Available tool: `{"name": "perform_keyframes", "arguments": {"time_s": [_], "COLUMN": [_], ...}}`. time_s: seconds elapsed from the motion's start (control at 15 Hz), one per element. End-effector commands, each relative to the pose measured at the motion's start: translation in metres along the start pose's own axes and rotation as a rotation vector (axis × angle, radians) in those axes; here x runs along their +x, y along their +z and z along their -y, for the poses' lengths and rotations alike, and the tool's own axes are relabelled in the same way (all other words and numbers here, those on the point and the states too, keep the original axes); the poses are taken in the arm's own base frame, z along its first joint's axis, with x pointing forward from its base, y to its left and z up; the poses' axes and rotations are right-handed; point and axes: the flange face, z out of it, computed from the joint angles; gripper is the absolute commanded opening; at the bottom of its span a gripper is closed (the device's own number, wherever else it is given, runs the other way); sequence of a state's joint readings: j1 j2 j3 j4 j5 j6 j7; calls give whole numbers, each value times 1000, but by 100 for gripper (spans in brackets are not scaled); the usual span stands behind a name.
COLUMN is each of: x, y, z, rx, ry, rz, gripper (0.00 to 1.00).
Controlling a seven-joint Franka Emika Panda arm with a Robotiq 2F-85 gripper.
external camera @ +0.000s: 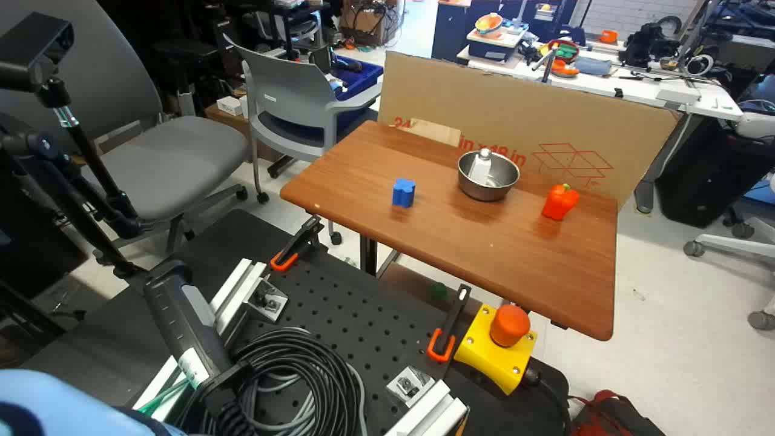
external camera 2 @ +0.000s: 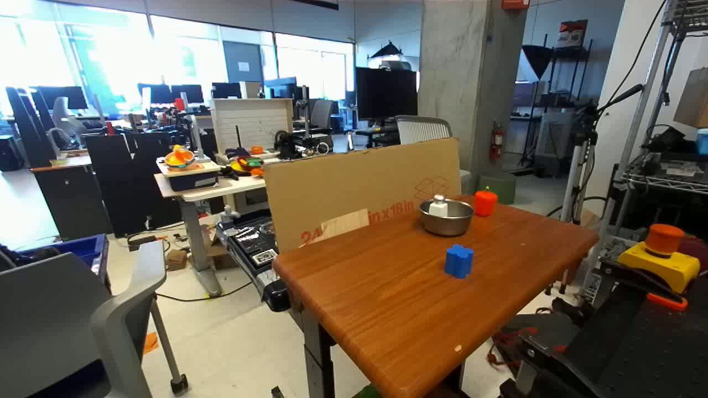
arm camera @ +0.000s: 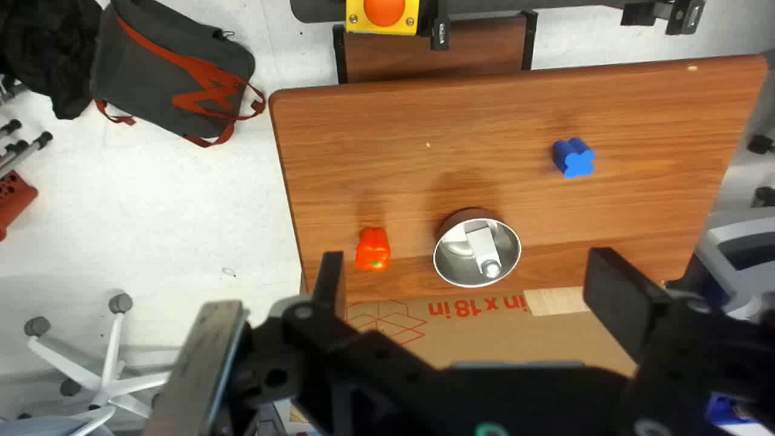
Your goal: Take the cellar in the bowl and put it on the table
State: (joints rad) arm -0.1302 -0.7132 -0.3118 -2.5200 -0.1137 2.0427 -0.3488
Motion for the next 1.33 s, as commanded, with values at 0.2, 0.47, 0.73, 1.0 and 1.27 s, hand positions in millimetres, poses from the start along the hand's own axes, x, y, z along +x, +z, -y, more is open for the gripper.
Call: {"name": "perform_keyframes", "arguments": {"time_s": [0.2,0.47,0.73,1.0,1.27], "x": [1,1,27,92,151], "y": [-2,-2,5,28,61], "z": [0,0,12,42,65], "rx": [0,0,-20,-31,-67], "ry": [0,0,4,-37,-50], "rz": [-1,-1,70,216,385], "gripper": [100,100,100,100,100]}}
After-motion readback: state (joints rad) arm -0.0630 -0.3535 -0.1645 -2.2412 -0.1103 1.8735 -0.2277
